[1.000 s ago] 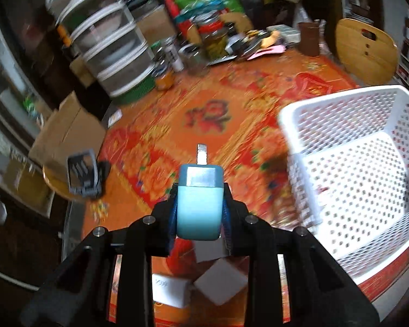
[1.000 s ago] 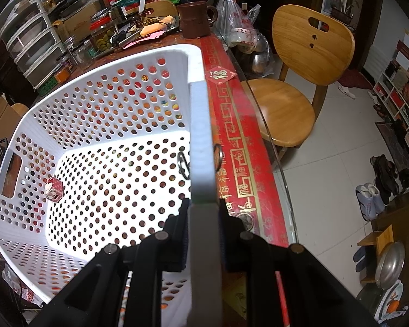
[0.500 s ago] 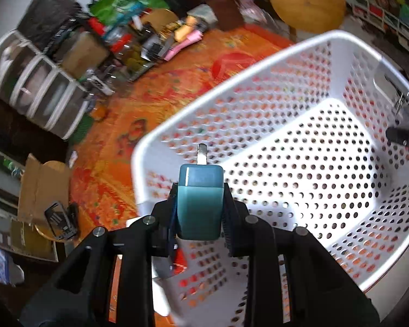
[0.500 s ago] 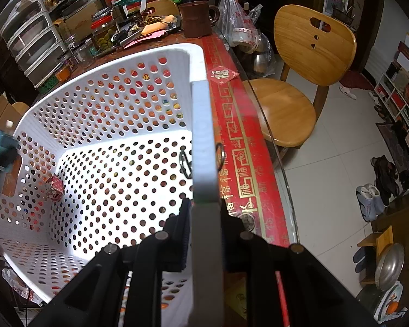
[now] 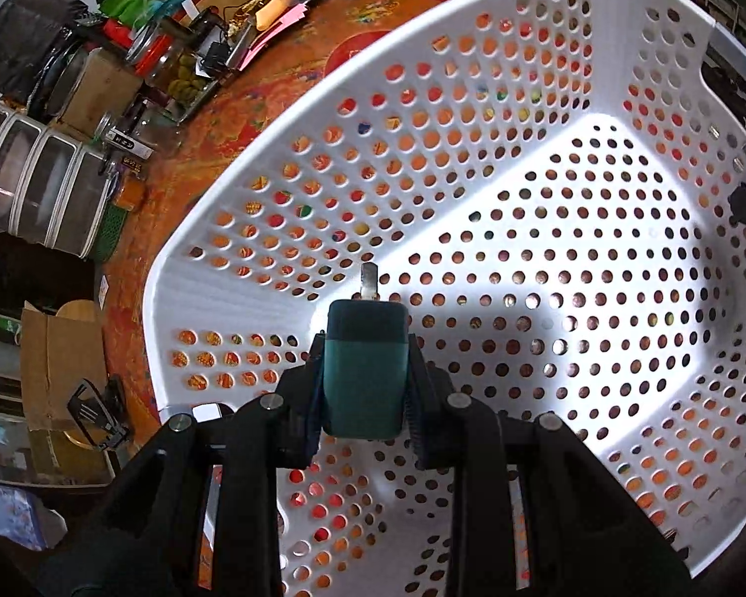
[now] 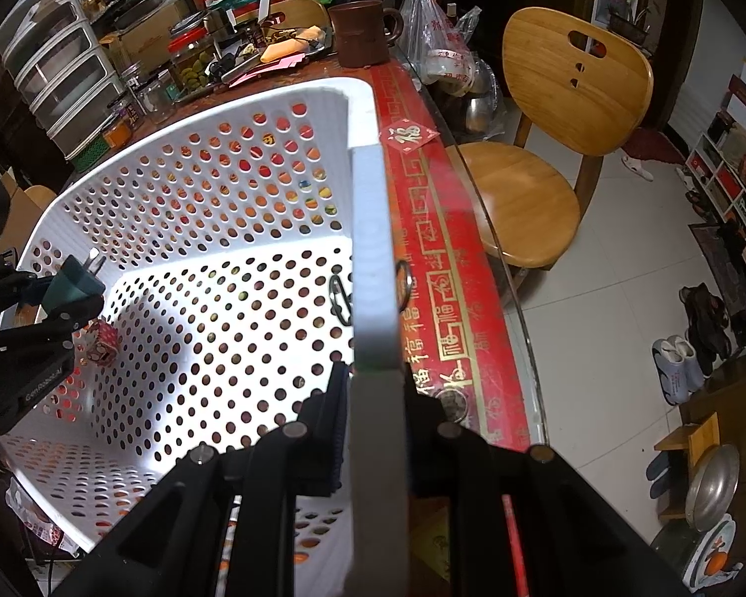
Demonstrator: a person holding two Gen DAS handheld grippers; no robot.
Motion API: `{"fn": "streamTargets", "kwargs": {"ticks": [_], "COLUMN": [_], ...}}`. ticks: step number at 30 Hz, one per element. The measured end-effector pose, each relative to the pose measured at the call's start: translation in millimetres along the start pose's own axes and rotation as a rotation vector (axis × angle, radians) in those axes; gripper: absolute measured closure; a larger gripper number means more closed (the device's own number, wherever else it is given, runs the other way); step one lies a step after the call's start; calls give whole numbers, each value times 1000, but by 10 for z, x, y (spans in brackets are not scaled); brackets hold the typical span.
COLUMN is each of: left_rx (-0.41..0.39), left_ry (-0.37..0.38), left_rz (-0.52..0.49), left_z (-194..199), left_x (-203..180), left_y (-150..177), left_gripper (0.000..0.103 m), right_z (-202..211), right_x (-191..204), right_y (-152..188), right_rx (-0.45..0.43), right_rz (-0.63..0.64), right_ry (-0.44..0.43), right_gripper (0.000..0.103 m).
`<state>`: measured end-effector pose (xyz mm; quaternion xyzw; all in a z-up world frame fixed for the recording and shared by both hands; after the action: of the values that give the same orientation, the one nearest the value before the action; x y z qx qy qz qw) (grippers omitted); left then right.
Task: Organize rigid objects
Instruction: 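Carry the teal charger into the basket and release it from the left tool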
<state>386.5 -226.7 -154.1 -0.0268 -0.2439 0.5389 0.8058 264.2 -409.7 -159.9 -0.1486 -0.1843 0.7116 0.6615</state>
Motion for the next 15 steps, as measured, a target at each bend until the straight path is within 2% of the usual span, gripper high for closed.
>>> {"fn": "streamTargets", "kwargs": {"ticks": [3,6,8,9,11,15], "left_rx": [3,-16,-50,-77,-146,-242], "left_ry": [9,-4,-8,-9,-13,-9], "left_rz": [1,-5,-12,-10,8,88], "left_z": [-24,-41,55,134,331,704], "left_x": [-5,34,52,89,198,596], "left_y": [-15,-71,-63,-55,-28,136], "left_gripper": [75,67,47,41,20,15], "right_z": [0,0,-1,-1,-4,-6], "right_x": [-1,-2,-5,-6,-7,-6], "right_y": [0,-4,-5,-8,-10,-6], "right_rx": [0,1,2,1,2,1], "right_rz": [-1,-1,-1,-2,-3,-5], "right_ry": [0,1,2,4,5,6], "right_gripper": [87,87,87,87,87,87]}}
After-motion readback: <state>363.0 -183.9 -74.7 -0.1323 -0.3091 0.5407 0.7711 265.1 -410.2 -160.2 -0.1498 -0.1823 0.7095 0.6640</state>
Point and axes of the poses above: each gripper's, at about its wrist camera, not at the fingertips, and z roughly against the way its jaws point, x to its left, y to its underside, the point moved 6 cm from there along -z, roughly the way its jaws point, and after that the axes turned 12 degrees about z, right-handed, at the moved point
